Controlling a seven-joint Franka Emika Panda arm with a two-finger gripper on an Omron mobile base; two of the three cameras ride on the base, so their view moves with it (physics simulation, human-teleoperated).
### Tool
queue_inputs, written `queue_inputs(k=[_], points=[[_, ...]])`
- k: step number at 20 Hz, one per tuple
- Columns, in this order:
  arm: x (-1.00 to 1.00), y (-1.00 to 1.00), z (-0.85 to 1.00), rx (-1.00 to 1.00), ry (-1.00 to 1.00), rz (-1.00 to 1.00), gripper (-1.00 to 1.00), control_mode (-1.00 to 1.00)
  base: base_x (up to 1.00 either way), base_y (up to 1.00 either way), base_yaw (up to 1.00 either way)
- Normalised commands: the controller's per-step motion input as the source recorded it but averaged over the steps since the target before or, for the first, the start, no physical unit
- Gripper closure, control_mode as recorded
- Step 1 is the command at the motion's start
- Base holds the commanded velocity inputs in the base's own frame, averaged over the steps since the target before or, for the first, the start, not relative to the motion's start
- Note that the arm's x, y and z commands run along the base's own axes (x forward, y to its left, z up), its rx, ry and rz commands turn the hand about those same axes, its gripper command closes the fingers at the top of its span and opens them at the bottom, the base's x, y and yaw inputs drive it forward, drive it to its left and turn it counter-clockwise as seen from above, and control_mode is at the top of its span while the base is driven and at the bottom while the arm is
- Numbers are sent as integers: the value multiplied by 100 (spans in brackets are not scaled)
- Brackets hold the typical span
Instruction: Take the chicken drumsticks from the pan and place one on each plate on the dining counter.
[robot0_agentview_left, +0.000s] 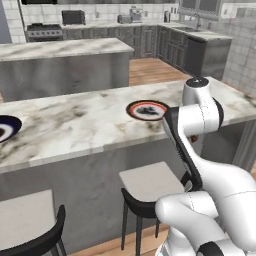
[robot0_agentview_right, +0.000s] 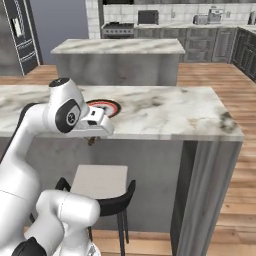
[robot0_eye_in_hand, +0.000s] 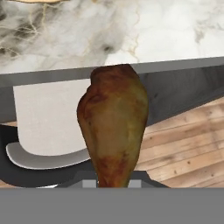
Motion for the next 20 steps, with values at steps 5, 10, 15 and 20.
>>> queue_inputs(k=[5, 10, 15, 20], points=[[0, 0, 0, 0, 0, 0, 100, 100, 2, 6, -1], [0, 0, 0, 0, 0, 0, 100, 100, 0, 0, 0], [0, 0, 0, 0, 0, 0, 100, 100, 0, 0, 0], [0, 0, 0, 0, 0, 0, 100, 100, -1, 4, 0]])
